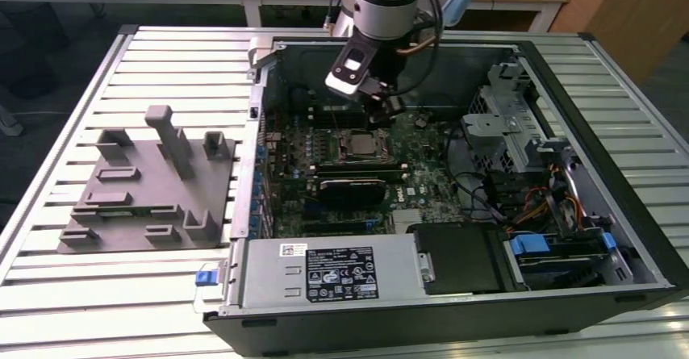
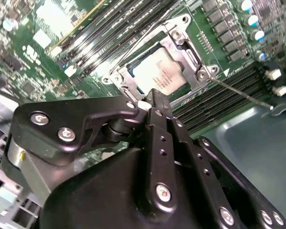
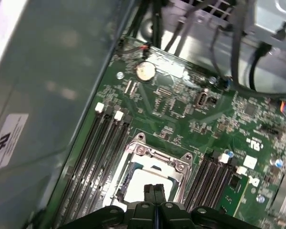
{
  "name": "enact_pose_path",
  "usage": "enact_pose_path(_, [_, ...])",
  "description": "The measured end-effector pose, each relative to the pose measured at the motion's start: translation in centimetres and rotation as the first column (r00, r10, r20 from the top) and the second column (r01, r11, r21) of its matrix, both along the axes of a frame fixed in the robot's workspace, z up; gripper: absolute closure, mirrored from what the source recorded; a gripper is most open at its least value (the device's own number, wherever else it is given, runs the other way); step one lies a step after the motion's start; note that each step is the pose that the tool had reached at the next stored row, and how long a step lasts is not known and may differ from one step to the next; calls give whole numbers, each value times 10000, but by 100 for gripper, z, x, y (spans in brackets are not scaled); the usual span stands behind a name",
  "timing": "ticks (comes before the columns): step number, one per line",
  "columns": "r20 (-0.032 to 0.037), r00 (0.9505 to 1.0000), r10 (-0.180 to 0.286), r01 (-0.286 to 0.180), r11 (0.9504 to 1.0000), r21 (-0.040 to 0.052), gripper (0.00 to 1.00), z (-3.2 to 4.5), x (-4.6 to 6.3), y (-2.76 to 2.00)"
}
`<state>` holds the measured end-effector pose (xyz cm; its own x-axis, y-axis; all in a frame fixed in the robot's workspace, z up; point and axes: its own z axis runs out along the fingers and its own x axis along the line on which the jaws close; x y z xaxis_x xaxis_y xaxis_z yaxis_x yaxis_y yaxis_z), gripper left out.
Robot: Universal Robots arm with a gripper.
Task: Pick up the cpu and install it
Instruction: 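Close the cpu cover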
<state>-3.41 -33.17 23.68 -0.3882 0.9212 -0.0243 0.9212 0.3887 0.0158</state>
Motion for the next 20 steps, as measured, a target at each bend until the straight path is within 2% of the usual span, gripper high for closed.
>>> enact_pose_path(5, [0,9960,898,-898,9960,-1,89,0,0,0])
enact_pose_path(10, [0,9836,1805,-1805,9836,0,89,0,0,0])
enact_pose_path(15, [0,9642,2652,-2652,9642,0,89,0,0,0])
enact_pose_path(20, [0,9366,3504,-3504,9366,0,89,0,0,0])
